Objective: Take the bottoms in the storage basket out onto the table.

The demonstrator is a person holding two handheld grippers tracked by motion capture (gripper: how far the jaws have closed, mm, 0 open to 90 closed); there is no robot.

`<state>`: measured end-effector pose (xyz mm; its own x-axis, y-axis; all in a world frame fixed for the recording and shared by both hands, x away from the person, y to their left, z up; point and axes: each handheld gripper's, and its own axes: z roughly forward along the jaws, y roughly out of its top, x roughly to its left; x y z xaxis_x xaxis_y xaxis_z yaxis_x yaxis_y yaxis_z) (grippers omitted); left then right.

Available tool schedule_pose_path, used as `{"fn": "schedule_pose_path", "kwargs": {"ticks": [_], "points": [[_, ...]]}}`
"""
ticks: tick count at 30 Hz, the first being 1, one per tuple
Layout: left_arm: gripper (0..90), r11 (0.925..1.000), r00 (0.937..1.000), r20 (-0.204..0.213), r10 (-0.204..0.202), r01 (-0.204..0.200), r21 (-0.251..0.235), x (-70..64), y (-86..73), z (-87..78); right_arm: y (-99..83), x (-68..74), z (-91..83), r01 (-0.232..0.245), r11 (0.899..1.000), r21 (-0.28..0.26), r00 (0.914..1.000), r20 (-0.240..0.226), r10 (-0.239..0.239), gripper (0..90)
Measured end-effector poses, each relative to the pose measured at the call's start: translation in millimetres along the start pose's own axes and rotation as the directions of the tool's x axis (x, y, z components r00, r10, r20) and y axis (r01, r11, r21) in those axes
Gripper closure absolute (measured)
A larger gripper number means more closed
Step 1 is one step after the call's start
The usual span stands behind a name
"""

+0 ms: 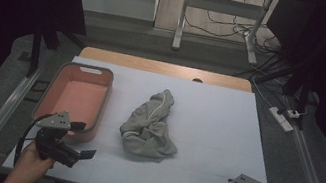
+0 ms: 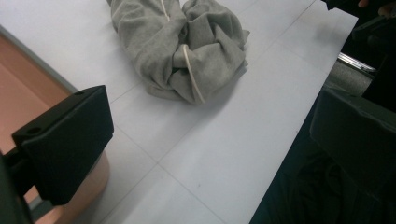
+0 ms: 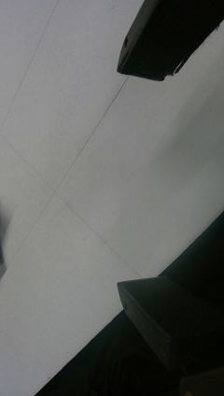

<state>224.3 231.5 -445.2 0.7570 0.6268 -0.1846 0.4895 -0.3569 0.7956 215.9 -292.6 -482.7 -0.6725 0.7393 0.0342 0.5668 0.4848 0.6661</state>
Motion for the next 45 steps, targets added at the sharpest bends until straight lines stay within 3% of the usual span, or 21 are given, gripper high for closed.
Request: {"fn": "schedule_pose_path", "kwargs": {"ticks": [45], "points": [[0.0,0.9945,0.9922,-0.072,-0.102,0.100,-0.031,7.0,-51.8,-25.9,0.3,0.9,0.7,0.005,1.000,0.006,1.0000,0.002,-0.005,0.0]]}}
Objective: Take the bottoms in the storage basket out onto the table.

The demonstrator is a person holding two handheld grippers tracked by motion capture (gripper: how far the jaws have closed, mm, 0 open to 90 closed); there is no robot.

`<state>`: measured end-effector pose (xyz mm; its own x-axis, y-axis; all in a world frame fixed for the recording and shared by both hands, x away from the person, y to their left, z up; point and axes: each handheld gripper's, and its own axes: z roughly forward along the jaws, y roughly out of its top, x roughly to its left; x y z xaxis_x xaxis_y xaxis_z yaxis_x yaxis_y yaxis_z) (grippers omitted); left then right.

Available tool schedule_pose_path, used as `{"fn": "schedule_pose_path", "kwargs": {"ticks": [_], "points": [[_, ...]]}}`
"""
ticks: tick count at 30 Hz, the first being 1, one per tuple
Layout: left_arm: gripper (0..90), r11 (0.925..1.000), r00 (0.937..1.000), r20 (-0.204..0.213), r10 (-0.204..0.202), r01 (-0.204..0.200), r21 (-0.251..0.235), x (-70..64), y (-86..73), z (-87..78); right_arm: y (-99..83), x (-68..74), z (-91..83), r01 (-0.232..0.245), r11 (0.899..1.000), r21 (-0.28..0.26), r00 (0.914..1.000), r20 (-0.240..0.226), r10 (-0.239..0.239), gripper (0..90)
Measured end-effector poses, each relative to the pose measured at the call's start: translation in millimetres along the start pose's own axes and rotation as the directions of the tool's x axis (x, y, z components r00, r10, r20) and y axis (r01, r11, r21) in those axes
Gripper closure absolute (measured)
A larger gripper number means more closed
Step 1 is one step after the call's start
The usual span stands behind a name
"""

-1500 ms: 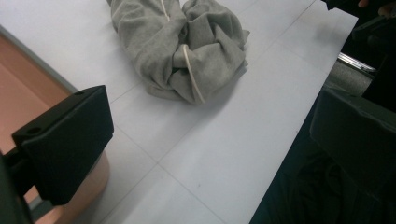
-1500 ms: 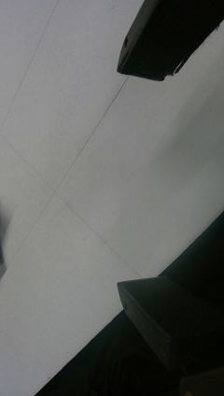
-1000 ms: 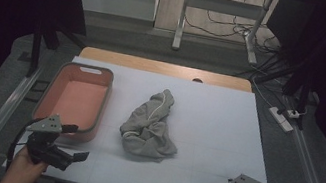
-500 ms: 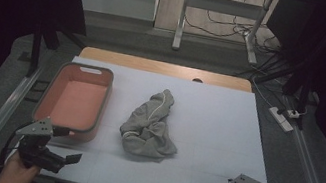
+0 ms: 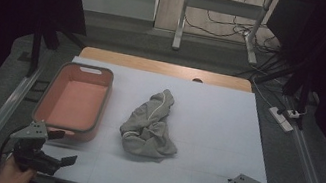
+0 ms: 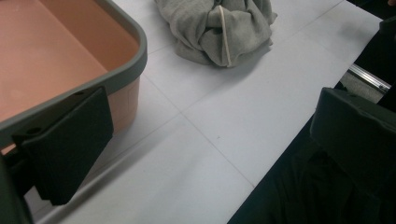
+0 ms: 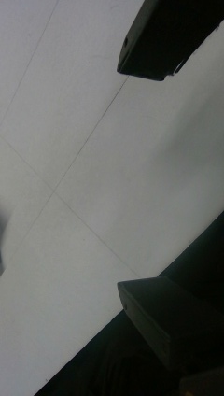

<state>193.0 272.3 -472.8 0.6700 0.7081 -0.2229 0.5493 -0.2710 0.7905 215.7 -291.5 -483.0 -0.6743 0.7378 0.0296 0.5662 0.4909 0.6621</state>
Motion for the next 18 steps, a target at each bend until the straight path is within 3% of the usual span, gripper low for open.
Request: {"fn": "schedule_pose_path", "kwargs": {"ticks": [18], "points": [[0.0,0.9987,0.9974,-0.050,-0.051,0.051,0.001,8.6,-22.2,-12.2,0.2,-0.2,0.3,0.000,1.000,-0.001,1.0000,-0.001,0.000,0.0]]}}
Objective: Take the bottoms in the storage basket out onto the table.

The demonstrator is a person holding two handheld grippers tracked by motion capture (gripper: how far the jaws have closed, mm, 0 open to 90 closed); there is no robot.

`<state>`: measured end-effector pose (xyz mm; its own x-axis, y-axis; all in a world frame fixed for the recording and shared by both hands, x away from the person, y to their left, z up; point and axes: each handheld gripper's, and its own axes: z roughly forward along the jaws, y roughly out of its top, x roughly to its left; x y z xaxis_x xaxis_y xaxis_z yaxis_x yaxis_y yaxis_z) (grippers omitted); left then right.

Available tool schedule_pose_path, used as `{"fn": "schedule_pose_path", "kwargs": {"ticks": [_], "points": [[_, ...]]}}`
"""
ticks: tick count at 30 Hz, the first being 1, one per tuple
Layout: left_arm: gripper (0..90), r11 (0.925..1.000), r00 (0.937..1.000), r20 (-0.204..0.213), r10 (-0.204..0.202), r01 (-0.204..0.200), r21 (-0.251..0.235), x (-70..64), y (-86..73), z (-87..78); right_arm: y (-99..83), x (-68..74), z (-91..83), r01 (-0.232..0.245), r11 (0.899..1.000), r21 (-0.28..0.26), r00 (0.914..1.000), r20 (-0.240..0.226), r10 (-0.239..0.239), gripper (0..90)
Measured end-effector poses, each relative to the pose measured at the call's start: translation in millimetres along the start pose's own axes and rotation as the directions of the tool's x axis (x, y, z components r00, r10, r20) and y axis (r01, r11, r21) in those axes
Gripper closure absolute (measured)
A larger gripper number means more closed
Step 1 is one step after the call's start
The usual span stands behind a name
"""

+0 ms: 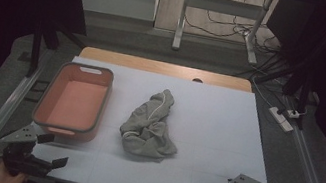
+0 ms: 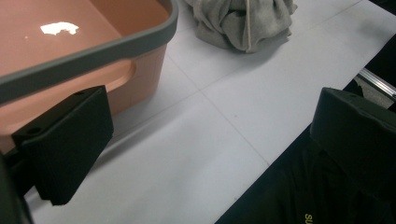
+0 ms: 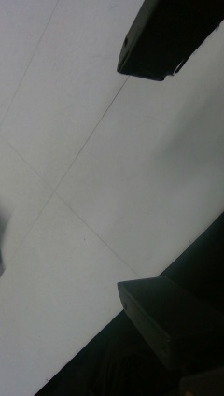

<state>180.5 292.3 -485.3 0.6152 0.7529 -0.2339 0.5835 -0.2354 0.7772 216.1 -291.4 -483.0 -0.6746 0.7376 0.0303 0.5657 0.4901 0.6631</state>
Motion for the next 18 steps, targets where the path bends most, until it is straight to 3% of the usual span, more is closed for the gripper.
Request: {"fn": "schedule_pose_path", "kwargs": {"ticks": [18], "points": [[0.0,0.9994,0.9989,-0.039,-0.027,0.028,0.021,5.9,-15.2,-5.4,-0.2,-0.1,-0.4,-0.004,1.000,-0.002,1.0000,0.002,0.004,0.0]]}}
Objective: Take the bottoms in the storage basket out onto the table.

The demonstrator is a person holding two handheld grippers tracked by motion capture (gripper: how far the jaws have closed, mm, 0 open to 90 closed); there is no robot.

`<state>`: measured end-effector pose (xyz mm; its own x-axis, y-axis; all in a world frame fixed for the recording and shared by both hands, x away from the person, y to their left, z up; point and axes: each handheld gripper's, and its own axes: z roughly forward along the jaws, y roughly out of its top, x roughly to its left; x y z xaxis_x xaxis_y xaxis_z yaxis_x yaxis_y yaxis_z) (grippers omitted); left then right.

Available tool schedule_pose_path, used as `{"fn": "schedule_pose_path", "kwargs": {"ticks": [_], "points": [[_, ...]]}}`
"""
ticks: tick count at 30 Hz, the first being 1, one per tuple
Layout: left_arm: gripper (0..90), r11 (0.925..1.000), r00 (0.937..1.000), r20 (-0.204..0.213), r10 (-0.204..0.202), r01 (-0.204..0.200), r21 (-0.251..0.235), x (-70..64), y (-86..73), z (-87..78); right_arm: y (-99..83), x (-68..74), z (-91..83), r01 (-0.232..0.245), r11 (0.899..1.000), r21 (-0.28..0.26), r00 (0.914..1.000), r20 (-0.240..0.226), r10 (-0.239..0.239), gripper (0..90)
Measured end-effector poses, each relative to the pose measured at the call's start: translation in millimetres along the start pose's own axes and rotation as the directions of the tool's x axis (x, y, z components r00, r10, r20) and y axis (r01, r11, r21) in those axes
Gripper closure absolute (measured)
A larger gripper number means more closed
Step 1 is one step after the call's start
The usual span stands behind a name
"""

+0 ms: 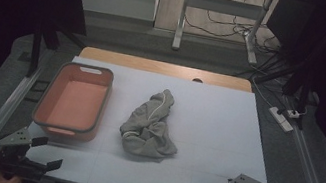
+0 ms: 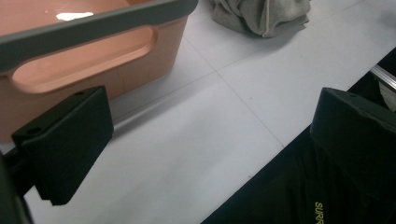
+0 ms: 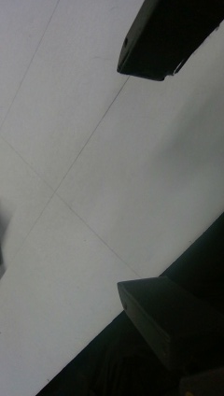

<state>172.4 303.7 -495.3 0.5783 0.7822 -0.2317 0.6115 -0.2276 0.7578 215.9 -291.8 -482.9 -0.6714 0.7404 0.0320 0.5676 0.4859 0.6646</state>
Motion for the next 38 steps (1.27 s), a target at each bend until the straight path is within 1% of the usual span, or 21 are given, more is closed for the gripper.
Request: {"fn": "schedule_pose_path", "kwargs": {"ticks": [6,8,12,16,21,27,30,33,35,38], "points": [[0.0,0.9999,0.9998,-0.010,-0.017,0.017,0.001,2.3,-6.8,-2.4,-0.1,0.0,-0.1,-0.001,1.000,0.000,1.0000,0.001,0.001,0.0],[0.0,0.9998,0.9997,-0.011,-0.020,0.020,-0.009,2.6,-7.9,-4.2,0.0,0.0,-0.1,0.000,1.000,-0.001,1.0000,0.001,0.000,0.0],[0.0,0.9997,0.9994,-0.027,-0.022,0.022,-0.004,2.4,-9.4,-5.4,0.1,0.1,0.1,0.001,1.000,0.000,1.0000,0.001,-0.001,0.0],[0.0,0.9997,0.9986,-0.051,-0.013,0.014,0.020,0.7,-10.0,-5.4,0.1,0.0,0.0,-0.001,1.000,0.000,1.0000,0.003,0.001,0.0],[0.0,0.9989,0.9981,-0.061,0.001,0.002,0.047,-2.3,-10.7,-5.2,0.1,0.0,-0.3,-0.001,1.000,-0.004,1.0000,0.007,0.002,0.0],[0.0,0.9970,0.9980,-0.062,0.011,-0.006,0.077,-5.2,-12.4,-5.5,0.3,0.4,-0.2,-0.002,1.000,-0.001,1.0000,0.007,0.002,0.0],[0.0,0.9936,0.9981,-0.058,0.023,-0.017,0.111,-7.1,-12.5,-3.6,0.3,0.3,-0.1,-0.002,1.000,-0.002,1.0000,0.008,0.002,0.0],[0.0,0.9886,0.9968,-0.064,0.047,-0.037,0.146,-10.0,-11.5,0.0,0.4,0.4,0.0,-0.001,1.000,0.001,1.0000,0.009,0.001,0.0],[0.0,0.9867,0.9961,-0.068,0.056,-0.044,0.157,-11.0,-11.0,1.1,0.4,0.6,0.0,0.000,1.000,0.001,0.9999,0.011,0.000,0.0],[0.0,0.9872,0.9966,-0.063,0.053,-0.043,0.154,-10.7,-10.0,1.2,0.0,0.2,0.2,0.000,1.000,0.001,0.9999,0.013,0.000,0.0]]}}
